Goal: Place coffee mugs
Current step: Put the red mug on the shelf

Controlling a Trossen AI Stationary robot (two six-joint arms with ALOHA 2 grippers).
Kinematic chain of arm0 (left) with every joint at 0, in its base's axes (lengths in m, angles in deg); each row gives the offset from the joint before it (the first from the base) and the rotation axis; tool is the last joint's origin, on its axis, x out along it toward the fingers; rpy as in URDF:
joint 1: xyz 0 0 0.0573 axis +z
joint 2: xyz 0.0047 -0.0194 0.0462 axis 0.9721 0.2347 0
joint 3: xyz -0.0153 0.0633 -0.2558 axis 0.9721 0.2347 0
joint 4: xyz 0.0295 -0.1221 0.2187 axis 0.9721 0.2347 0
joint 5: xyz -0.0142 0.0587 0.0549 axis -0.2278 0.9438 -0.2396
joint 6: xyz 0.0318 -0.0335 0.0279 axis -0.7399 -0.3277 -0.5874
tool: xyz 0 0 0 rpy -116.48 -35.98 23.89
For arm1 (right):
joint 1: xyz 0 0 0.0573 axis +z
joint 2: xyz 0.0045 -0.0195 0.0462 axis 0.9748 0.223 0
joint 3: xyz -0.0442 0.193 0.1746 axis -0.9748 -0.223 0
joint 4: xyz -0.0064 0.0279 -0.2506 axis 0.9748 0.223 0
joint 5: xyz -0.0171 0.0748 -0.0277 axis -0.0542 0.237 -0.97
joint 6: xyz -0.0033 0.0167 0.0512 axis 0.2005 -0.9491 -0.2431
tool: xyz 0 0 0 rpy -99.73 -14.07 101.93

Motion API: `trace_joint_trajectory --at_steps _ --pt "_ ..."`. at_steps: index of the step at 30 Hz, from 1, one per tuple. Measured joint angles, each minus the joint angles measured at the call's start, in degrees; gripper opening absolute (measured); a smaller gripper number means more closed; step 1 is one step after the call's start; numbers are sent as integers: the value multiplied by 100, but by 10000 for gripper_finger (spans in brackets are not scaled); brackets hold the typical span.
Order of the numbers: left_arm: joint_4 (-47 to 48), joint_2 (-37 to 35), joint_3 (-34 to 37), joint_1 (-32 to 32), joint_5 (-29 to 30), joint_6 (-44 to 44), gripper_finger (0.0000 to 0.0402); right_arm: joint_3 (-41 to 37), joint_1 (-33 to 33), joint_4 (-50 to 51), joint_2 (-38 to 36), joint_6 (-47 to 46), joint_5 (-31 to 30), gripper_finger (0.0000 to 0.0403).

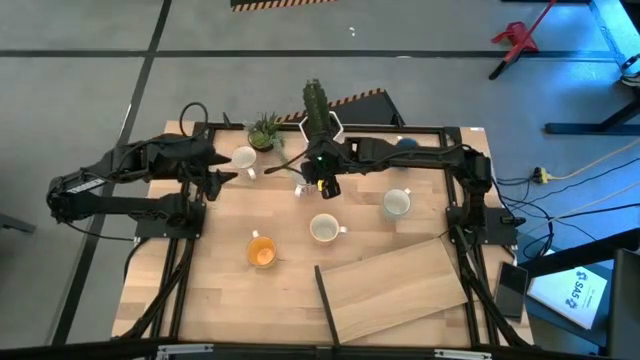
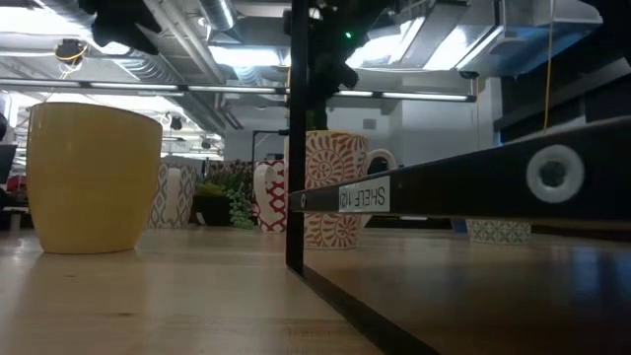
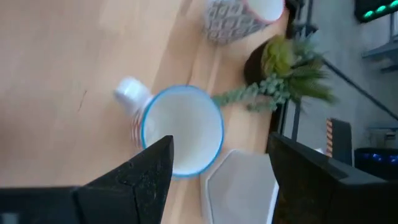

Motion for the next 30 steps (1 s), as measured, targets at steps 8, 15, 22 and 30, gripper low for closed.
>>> trace_joint_trajectory --at_steps 8,15,22,30 --pt "118 -86 0 0 147 20 247 11 28 -117 397 51 313 248" --pt "160 -100 0 0 258 27 247 5 31 -122 820 53 608 248" --pt "183 -98 0 0 360 27 247 4 22 -62 1091 52 596 248" --pt "183 -99 0 0 365 27 247 4 26 320 1201 29 544 153"
